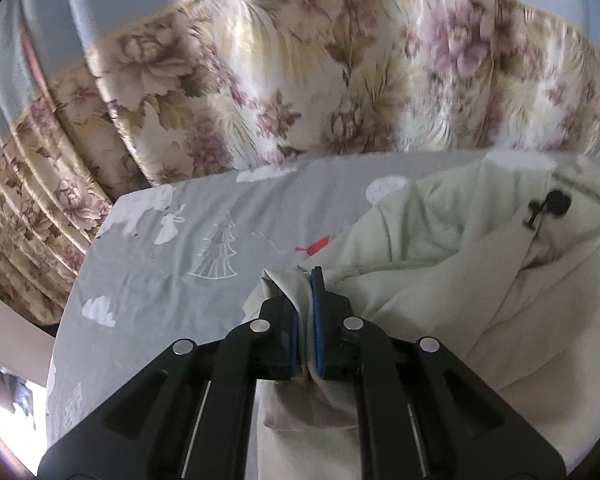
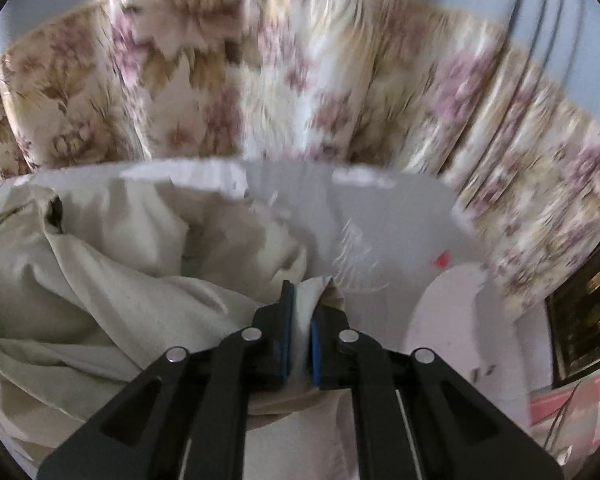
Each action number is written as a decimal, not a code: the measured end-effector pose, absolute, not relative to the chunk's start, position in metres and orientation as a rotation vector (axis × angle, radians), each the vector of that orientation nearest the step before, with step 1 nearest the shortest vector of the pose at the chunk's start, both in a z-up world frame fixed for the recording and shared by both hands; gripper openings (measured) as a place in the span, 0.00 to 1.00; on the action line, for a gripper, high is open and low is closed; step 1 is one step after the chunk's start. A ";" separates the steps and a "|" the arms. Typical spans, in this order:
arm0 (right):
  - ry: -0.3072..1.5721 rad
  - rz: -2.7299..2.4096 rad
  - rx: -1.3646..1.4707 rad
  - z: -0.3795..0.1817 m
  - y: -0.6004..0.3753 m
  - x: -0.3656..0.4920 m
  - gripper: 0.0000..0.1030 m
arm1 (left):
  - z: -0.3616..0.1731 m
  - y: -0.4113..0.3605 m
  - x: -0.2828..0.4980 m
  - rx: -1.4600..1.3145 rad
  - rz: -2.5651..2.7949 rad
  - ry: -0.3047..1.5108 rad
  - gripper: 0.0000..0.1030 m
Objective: Fold large clothes
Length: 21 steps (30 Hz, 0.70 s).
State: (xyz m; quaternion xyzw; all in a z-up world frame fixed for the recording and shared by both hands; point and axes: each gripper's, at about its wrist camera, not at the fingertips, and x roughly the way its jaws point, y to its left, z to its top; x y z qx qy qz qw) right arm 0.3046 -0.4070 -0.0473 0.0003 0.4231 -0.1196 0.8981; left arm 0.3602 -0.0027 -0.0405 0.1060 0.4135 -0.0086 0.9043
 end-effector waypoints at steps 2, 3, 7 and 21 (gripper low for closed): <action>0.872 -0.208 0.046 -0.045 -0.412 0.305 0.09 | -0.041 -0.003 0.363 0.222 -0.017 0.862 0.08; 0.868 -0.185 0.080 -0.040 -0.416 0.303 0.12 | -0.037 -0.001 0.364 0.208 -0.031 0.872 0.08; 0.747 -0.087 0.277 -0.006 -0.435 0.283 0.68 | -0.015 0.015 0.366 0.063 -0.126 0.888 0.38; 0.654 -0.041 0.060 -0.005 -0.390 0.222 0.73 | 0.008 0.025 0.300 0.053 -0.151 0.718 0.97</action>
